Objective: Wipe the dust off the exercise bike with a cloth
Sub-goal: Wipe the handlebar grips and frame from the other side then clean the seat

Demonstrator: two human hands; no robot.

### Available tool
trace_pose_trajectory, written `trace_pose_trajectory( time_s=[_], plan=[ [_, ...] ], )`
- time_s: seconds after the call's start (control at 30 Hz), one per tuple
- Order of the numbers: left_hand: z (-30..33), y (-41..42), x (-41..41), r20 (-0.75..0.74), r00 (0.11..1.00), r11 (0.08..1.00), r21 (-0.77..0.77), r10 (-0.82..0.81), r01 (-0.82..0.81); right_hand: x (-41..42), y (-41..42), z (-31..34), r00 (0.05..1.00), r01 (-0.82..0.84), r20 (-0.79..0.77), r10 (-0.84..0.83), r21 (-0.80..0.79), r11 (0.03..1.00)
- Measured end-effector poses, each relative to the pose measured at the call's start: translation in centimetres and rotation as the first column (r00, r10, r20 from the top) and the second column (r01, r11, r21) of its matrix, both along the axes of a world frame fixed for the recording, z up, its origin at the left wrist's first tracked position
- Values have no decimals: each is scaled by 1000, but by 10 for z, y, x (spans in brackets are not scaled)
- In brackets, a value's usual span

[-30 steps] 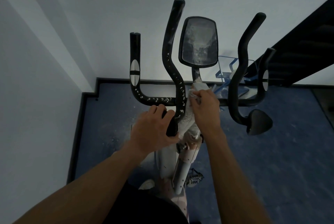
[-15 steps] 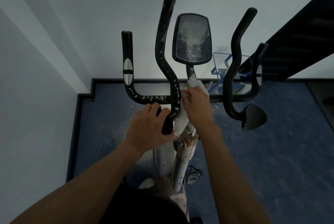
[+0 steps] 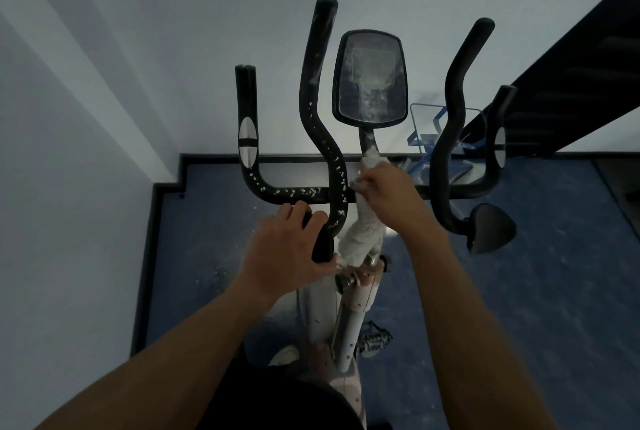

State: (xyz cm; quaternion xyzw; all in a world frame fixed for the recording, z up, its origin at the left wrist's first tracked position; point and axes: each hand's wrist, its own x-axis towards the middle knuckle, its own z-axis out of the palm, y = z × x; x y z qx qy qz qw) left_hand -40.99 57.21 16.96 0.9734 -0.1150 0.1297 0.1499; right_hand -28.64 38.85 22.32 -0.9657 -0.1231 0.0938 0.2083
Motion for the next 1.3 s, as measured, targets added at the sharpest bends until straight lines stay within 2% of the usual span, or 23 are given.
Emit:
trace_pose_trajectory(
  time_s=[0.07, 0.13, 0.3, 0.43, 0.5, 0.63, 0.83, 0.9, 0.97, 1.1, 1.17, 1.3],
  plan=[
    [0, -1, 0, 7, 1000, 1000, 3, 1, -1, -2, 5, -2, 993, 85, 78, -85, 8, 996],
    [0, -1, 0, 9, 1000, 1000, 9, 1, -1, -11, 16, -3, 989, 100, 104, -103, 29, 995],
    [-2, -1, 0, 21, 1000, 999, 31, 5, -5, -48, 15, -14, 969, 208, 84, -232, 225, 952],
    [-1, -2, 0, 14, 1000, 999, 36, 8, -9, -46, 16, -18, 905, 321, 179, -385, 305, 897],
    [-1, -2, 0, 7, 1000, 999, 42, 10, -10, -47, 20, -20, 894, 315, 212, -394, 327, 891],
    [-1, -3, 0, -6, 1000, 999, 44, 25, -25, -66, 14, -36, 928, 263, 157, -339, 367, 892],
    [4, -4, 2, -52, 997, 998, -3, 57, -58, -105, 6, -49, 852, 363, 135, -506, 545, 756],
    [5, -4, 2, -61, 997, 998, -12, 54, -55, -118, 10, -53, 877, 288, 175, -448, 553, 781],
    [5, -2, 3, -62, 997, 999, -15, 45, -46, -125, 13, -56, 924, 166, 213, -318, 526, 834],
    [6, 1, 5, -62, 998, 1000, -25, 6, -7, -129, 10, -61, 983, 1, 164, -86, 461, 888],
    [7, 2, 5, -69, 998, 999, -41, -1, -2, -128, 4, -59, 991, -18, 125, -44, 452, 892],
    [5, 2, 6, -81, 997, 999, -41, -13, 10, -120, 4, -55, 982, -30, 183, -48, 402, 915]
  ],
)
